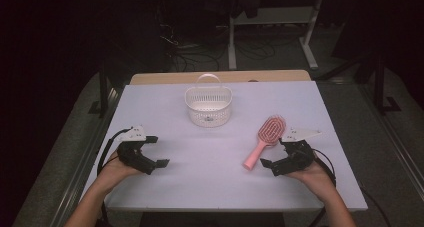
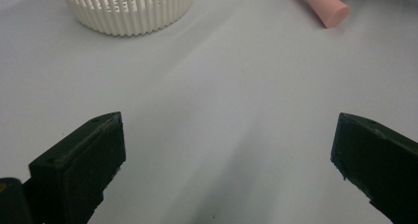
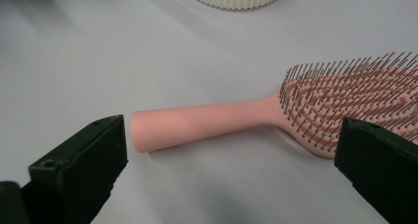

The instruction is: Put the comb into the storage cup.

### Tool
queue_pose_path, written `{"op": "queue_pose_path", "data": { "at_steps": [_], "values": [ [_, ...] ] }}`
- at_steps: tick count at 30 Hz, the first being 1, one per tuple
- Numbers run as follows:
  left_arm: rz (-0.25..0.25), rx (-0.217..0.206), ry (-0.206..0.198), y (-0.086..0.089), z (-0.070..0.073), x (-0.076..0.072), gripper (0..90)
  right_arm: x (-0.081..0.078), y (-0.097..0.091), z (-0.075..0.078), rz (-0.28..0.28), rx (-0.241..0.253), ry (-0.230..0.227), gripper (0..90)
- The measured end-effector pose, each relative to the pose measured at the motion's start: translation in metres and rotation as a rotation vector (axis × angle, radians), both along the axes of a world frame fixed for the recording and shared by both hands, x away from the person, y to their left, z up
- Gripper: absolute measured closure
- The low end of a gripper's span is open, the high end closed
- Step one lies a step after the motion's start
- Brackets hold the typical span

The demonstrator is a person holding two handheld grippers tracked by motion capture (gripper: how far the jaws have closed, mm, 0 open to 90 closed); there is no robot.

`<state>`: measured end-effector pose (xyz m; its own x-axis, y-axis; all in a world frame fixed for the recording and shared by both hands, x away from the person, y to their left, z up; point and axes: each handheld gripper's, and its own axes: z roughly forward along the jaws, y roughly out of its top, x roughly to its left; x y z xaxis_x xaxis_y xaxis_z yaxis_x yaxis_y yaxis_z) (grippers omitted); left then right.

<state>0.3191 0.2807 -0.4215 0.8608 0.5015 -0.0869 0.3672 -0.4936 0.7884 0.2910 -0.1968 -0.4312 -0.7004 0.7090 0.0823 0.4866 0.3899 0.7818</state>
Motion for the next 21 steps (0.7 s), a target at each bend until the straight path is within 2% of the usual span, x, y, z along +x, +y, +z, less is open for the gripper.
{"op": "queue_pose_path", "data": {
  "at_steps": [10, 13, 21],
  "values": [
    [0.008, -0.005, 0.010, 0.000, -0.003, -0.003, 0.0, 0.002, -0.001, 0.003, 0.000, 0.018, 0.008, 0.0],
    [-0.001, -0.010, 0.006, -0.001, -0.002, -0.005, 0.0, 0.003, 0.001, 0.004, 0.014, 0.005, 0.012, 0.0],
    [-0.009, -0.014, 0.013, 0.000, -0.003, -0.008, 0.0, 0.007, 0.006, 0.010, 0.015, 0.015, 0.001, 0.0]
  ]
}}
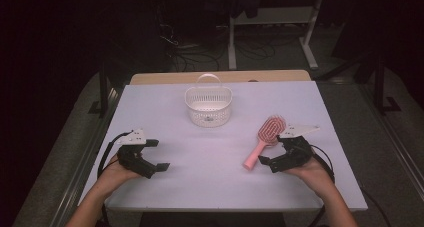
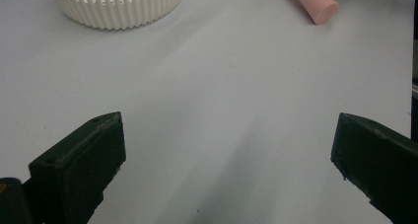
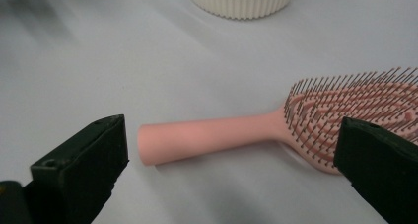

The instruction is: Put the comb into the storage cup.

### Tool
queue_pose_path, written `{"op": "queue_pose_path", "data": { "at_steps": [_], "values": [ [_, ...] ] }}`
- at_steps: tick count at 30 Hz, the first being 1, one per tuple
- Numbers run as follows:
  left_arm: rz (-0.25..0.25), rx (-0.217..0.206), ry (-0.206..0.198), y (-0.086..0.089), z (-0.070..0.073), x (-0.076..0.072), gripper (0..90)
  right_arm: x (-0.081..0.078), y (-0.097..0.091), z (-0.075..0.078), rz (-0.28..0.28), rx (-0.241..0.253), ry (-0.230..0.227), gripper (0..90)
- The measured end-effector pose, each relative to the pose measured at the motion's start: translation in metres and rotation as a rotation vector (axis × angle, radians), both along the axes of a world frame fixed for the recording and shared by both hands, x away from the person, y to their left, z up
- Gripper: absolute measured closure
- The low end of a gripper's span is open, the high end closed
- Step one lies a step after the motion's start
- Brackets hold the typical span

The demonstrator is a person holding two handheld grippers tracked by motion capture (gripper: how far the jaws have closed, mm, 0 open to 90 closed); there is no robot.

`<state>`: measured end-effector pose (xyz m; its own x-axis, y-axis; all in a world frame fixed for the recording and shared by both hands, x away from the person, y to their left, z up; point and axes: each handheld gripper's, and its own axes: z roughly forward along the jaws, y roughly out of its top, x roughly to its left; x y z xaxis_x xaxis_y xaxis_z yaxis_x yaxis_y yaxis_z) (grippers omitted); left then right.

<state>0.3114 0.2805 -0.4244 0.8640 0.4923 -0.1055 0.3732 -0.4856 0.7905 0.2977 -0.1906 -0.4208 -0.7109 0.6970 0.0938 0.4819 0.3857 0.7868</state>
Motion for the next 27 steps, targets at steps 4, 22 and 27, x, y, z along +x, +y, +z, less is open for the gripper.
{"op": "queue_pose_path", "data": {
  "at_steps": [4, 22, 27],
  "values": [
    [-0.004, -0.007, 0.000, -0.001, 0.000, 0.000, 0.0, 0.004, 0.006, 0.004, 0.011, 0.004, -0.001, 0.0],
    [-0.015, -0.014, 0.005, -0.003, 0.001, 0.002, 0.0, 0.020, 0.034, 0.014, 0.061, -0.001, 0.002, 0.0],
    [-0.016, -0.010, 0.005, -0.004, 0.001, 0.002, 0.0, 0.024, 0.039, 0.018, 0.075, 0.000, -0.001, 0.0]
  ]
}}
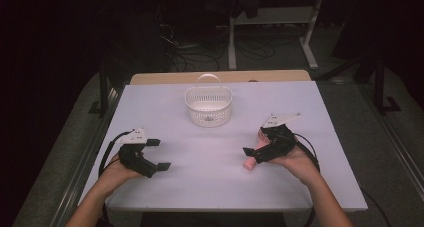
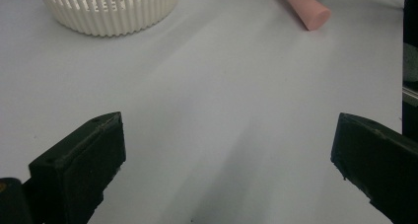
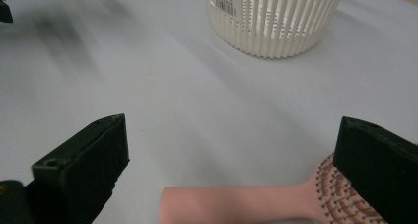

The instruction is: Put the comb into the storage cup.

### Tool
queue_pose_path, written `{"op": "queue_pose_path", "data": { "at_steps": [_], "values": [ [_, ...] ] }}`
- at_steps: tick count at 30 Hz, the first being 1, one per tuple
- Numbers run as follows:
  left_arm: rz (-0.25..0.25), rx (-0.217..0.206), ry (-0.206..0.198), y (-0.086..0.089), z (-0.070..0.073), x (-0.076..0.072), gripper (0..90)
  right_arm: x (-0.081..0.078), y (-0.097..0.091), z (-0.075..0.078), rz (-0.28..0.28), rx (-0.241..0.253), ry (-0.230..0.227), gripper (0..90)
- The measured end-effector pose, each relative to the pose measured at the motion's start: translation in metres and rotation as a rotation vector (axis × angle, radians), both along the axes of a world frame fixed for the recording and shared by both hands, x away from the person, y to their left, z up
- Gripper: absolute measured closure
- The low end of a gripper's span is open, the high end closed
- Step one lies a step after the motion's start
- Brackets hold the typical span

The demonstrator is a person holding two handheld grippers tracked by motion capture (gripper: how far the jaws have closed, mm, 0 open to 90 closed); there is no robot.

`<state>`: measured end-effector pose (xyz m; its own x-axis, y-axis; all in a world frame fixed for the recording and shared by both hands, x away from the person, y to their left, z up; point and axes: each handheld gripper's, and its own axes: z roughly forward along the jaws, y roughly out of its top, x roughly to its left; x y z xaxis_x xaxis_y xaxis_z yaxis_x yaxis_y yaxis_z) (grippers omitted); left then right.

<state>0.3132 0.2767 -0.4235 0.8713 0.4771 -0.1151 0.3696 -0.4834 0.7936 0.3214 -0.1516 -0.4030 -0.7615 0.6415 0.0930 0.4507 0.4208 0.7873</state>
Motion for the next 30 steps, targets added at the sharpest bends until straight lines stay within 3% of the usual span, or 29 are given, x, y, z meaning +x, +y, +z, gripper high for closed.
{"op": "queue_pose_path", "data": {
  "at_steps": [19, 30],
  "values": [
    [-0.003, -0.014, 0.000, 0.002, 0.000, 0.000, 0.0, 0.022, 0.027, 0.007, 0.042, -0.022, 0.014, 0.1],
    [-0.006, -0.015, -0.002, 0.001, 0.000, 0.000, 0.0, 0.028, 0.033, 0.004, 0.059, -0.046, 0.057, 17.2]
  ]
}}
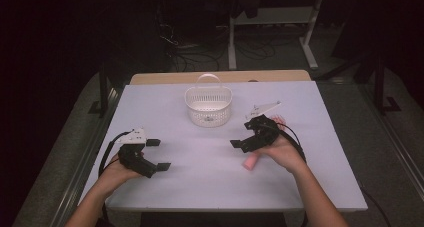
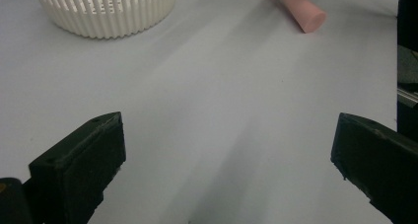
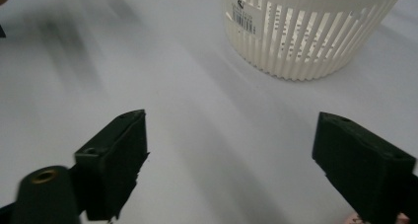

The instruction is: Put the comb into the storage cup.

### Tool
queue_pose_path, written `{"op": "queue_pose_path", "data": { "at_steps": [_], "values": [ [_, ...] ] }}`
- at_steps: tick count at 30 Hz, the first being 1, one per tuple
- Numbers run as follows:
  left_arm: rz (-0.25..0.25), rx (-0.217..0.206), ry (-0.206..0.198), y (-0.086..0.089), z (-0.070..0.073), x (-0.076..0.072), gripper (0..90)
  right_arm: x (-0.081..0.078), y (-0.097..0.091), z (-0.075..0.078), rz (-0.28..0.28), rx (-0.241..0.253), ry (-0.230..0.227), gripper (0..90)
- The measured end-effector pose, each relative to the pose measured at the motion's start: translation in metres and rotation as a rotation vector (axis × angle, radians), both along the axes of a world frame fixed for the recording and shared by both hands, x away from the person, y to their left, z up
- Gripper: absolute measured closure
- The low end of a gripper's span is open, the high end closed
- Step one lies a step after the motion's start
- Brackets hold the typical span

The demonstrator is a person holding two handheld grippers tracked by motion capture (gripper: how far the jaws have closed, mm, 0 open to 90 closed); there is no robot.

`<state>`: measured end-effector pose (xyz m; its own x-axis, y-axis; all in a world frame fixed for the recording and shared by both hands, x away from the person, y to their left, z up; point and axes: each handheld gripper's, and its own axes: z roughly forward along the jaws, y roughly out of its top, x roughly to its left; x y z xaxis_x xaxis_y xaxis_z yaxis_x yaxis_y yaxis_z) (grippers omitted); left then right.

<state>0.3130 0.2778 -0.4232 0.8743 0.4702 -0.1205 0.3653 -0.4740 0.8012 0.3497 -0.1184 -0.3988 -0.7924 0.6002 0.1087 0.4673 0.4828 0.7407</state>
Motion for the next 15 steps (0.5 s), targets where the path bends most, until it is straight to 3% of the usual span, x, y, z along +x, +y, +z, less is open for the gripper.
{"op": "queue_pose_path", "data": {
  "at_steps": [2, 10, 15],
  "values": [
    [0.002, -0.007, 0.001, 0.0003, 0.0004, -0.0003, 0.0, 0.0001, -0.0004, -0.0003, -0.001, -0.005, 0.014, 27.8],
    [0.001, -0.007, -0.001, 0.0003, 0.0005, -0.0004, 0.0, 0.0011, -0.0026, -0.0002, 0.005, -0.002, 0.040, 49.1],
    [-0.001, -0.012, 0.002, 0.0003, 0.0006, -0.0003, 0.0, 0.0009, -0.0039, 0.0002, 0.004, -0.007, 0.055, 67.9]
  ]
}}
